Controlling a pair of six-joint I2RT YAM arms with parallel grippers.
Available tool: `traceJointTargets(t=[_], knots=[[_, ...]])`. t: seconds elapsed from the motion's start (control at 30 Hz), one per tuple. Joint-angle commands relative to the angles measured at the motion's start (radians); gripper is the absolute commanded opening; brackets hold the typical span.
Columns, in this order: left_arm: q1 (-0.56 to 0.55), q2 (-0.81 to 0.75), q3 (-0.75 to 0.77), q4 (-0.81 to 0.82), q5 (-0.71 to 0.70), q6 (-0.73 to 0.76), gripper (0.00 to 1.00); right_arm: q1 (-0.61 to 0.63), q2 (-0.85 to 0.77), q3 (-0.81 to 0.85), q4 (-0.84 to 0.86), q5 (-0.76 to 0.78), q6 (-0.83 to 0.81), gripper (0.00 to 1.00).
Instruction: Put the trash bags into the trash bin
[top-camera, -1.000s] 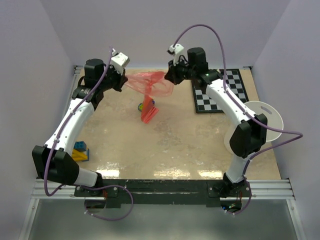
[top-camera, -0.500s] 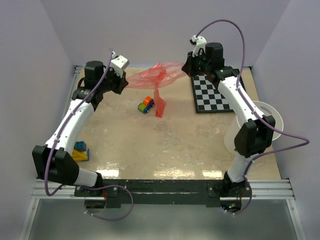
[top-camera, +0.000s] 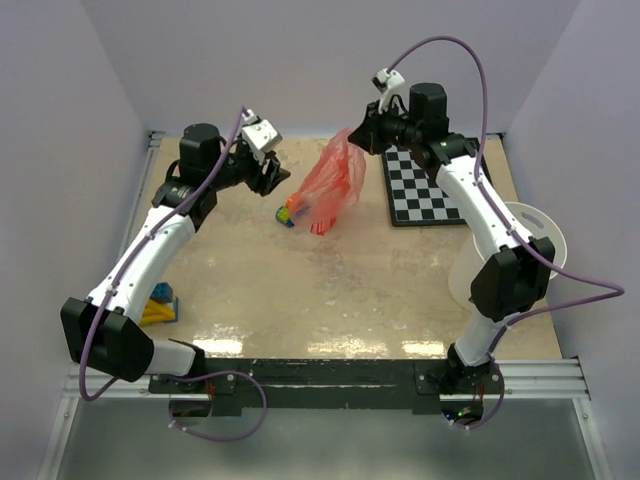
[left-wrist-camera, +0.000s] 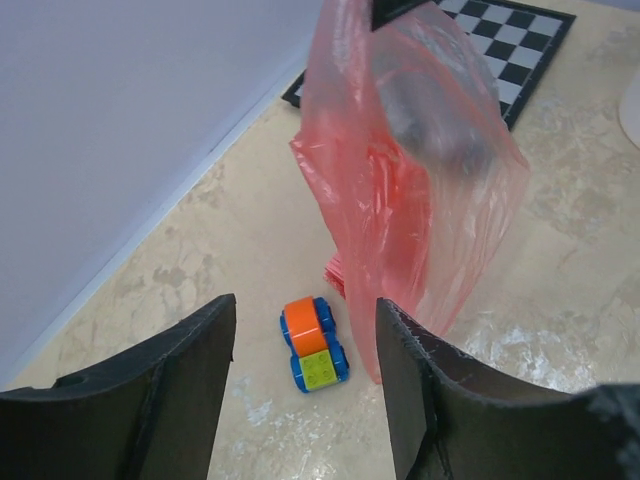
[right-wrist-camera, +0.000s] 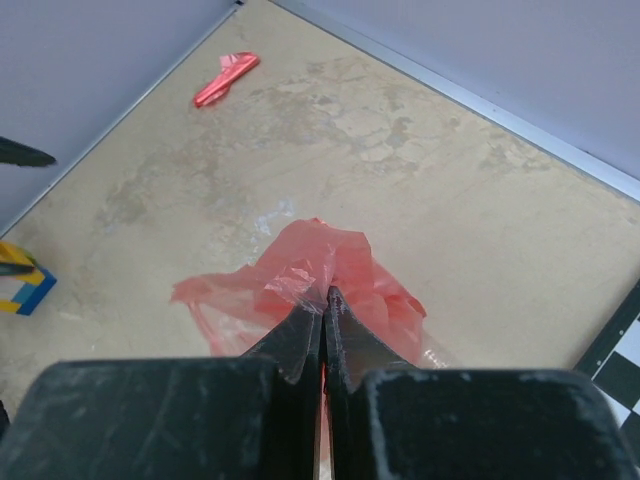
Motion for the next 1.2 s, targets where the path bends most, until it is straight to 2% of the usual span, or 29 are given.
traceJointTargets(t=[0.0, 0.13, 0.23, 0.37, 0.53, 0.7, 0.77, 0.87, 1.03, 1.1, 1.17], knots=[[-0.048, -0.009, -0.051, 0.035, 0.026, 0.07, 0.64, -0.001, -0.063, 0.024, 0.061, -0.085, 0.039, 0.0], [-0.048, -0.015, -0.114, 0.112, 0.09, 0.063, 0.66, -0.001, -0.082, 0.032, 0.07, -0.094, 0.064, 0.0], [-0.052, -0.024, -0.151, 0.172, 0.19, 0.043, 0.75, -0.001, -0.091, 0.029, 0.085, -0.093, 0.093, 0.0], [-0.068, -0.046, -0.218, 0.27, 0.239, -0.025, 0.8, -0.001, -0.094, 0.03, 0.123, -0.107, 0.137, 0.0], [-0.123, -0.047, -0.344, 0.463, 0.019, -0.086, 0.84, -0.001, -0.088, 0.053, 0.153, -0.13, 0.177, 0.0], [-0.127, 0.061, -0.363, 0.633, -0.188, -0.137, 0.78, -0.001, -0.092, 0.069, 0.15, -0.15, 0.185, 0.0], [-0.117, 0.092, -0.353, 0.695, -0.193, -0.166, 0.69, -0.002, -0.096, 0.067, 0.134, -0.134, 0.171, 0.0], [-0.101, 0.12, -0.323, 0.724, -0.164, -0.218, 0.44, -0.008, -0.109, 0.043, 0.101, -0.085, 0.13, 0.0], [-0.097, 0.132, -0.307, 0.634, -0.15, -0.134, 0.09, -0.088, -0.152, -0.034, 0.105, -0.091, 0.154, 0.0], [-0.089, 0.127, -0.313, 0.603, -0.16, -0.091, 0.02, -0.117, -0.165, -0.048, 0.105, -0.096, 0.153, 0.0], [-0.081, 0.115, -0.33, 0.585, -0.187, -0.037, 0.0, -0.142, -0.178, -0.06, 0.102, -0.091, 0.145, 0.0]])
